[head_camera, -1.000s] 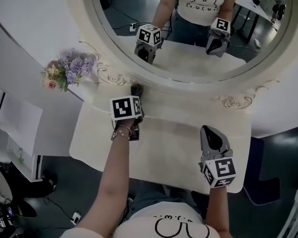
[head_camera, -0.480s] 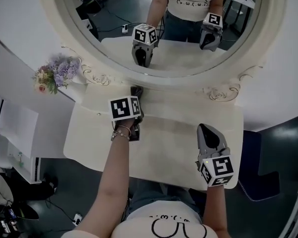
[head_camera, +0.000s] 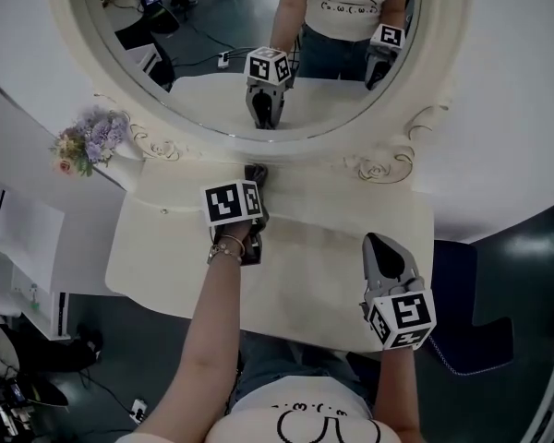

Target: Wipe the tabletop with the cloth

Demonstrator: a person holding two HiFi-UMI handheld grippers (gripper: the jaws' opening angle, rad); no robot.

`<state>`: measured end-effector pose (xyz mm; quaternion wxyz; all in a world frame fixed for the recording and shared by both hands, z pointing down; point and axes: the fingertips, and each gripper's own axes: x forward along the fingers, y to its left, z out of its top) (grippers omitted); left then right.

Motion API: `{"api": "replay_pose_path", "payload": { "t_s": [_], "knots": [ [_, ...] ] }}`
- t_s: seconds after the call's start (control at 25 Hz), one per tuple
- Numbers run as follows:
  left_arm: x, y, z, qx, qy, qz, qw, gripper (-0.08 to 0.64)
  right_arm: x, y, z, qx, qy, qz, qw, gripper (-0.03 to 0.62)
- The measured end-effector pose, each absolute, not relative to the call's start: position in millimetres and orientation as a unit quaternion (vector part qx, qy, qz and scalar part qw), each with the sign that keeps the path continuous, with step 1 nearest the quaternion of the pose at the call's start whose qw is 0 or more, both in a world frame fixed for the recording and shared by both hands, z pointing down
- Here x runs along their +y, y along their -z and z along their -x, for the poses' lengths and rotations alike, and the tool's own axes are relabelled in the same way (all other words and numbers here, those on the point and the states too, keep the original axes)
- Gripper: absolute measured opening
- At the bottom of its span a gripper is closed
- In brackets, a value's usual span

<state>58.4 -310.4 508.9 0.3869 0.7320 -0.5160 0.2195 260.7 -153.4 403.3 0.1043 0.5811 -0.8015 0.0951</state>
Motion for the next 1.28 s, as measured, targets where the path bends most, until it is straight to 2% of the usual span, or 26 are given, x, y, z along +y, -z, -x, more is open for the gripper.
{"api": "replay_pose_path", "payload": {
  "t_s": [0.28, 1.28],
  "knots": [
    [-297, -513, -110, -0.510, -0.213, -0.735, 0.393, 0.083, -139, -409, -297, -0.803, -0.094, -0.581, 0.095, 0.002],
    [-241, -505, -285, -0.407, -0.148, -0.757, 0.489, 0.083, -91, -410, -403, -0.752, -0.112, -0.648, 0.046, 0.002]
  ]
}}
